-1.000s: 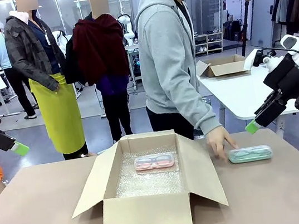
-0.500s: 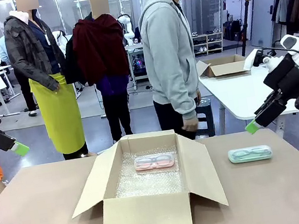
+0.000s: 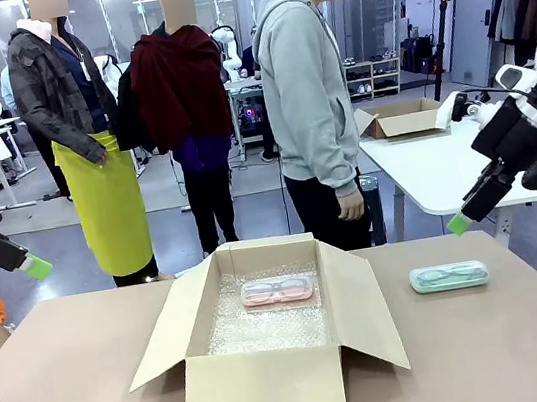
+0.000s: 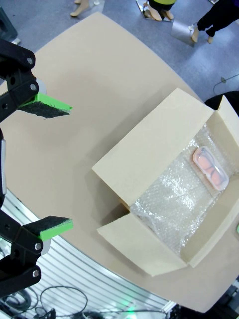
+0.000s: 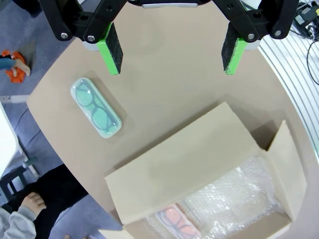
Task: Pack the glasses set securely to prepare it for shipping.
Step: Put the Glasses case from the right side of the table into the Package Box.
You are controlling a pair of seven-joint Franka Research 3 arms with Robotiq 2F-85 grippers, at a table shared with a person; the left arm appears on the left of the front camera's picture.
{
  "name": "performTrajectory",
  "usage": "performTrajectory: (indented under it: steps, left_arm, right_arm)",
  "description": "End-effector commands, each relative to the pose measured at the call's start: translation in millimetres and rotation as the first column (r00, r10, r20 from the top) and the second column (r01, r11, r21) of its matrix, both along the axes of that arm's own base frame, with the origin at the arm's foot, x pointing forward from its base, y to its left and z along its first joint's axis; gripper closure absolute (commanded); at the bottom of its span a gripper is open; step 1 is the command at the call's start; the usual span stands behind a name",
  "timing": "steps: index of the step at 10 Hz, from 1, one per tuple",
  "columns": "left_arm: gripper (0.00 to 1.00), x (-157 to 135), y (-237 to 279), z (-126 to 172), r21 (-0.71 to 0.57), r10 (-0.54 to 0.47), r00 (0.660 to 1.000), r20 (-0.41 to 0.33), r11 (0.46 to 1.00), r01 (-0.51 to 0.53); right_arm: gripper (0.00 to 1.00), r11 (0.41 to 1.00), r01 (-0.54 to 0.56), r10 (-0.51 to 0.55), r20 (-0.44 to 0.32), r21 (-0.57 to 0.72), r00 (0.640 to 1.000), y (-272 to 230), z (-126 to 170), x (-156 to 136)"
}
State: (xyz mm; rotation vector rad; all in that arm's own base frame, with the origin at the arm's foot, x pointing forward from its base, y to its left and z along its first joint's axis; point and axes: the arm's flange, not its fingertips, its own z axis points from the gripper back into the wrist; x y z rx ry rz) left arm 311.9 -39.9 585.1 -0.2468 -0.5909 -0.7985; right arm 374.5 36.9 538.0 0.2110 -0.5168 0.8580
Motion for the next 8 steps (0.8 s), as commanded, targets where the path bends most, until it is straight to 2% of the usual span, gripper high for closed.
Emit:
performTrajectory:
  steps: [1,4,6,8]
  left_arm:
    - [0.00,-0.8,1.4,0.7,-0.014,-0.008,1.000,0.001,1.000,0.008]
    - [0.00,-0.8,1.4,0.7,-0.014,-0.008,1.000,0.001,1.000,0.008]
    - [0.00,-0.8,1.4,0.7,-0.014,-0.008,1.000,0.001,1.000,0.008]
    - [0.00,-0.8,1.4,0.7,-0.014,-0.008,1.000,0.001,1.000,0.008]
  right_arm:
    - [0.00,0.999,0.002,-0.004,-0.051,-0.053,0.999,-14.1,1.3,41.4]
    - [0.00,0.994,0.059,-0.068,-0.103,-0.087,0.992,-35.6,-11.3,96.4]
    - [0.00,0.992,-0.010,-0.008,-0.142,-0.126,0.990,-44.0,-29.7,128.3]
    - [0.00,0.984,-0.077,0.053,-0.149,-0.158,0.987,-49.5,-50.2,156.1]
